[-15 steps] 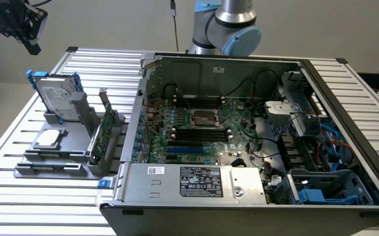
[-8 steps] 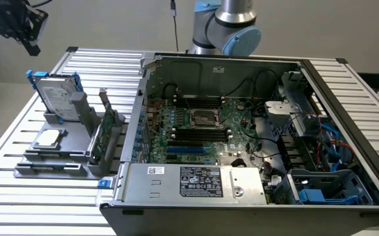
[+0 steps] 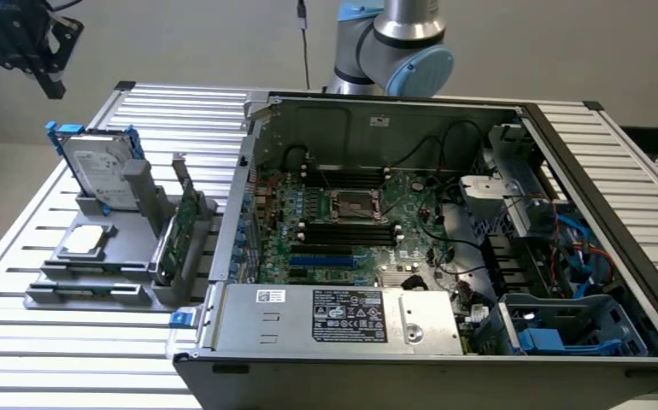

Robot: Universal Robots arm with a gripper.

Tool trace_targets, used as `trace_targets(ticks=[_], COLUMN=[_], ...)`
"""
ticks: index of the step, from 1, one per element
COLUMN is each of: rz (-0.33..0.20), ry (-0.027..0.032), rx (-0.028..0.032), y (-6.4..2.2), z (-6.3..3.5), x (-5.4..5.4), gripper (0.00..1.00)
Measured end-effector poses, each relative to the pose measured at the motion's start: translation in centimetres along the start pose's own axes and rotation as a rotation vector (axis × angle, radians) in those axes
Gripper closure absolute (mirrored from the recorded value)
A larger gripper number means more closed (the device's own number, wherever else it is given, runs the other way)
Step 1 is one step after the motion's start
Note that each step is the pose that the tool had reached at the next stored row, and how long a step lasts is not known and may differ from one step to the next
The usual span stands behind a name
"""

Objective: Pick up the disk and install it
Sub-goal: 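Pick up the disk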

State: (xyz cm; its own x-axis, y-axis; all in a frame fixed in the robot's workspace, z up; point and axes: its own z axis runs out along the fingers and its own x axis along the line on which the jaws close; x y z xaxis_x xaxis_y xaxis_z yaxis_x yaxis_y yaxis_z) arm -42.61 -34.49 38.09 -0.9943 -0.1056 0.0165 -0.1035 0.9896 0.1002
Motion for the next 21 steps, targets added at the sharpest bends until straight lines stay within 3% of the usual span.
trace_targets(ticks=[3, 21], rz=[-0.054, -0.379], ry=[0.0085, 0.0417], rx=[0.0007, 0.0082], y=[-0.02, -0.11], z=[0.16, 1.1], x=[0.0, 0.0], gripper=[0.89, 0.89])
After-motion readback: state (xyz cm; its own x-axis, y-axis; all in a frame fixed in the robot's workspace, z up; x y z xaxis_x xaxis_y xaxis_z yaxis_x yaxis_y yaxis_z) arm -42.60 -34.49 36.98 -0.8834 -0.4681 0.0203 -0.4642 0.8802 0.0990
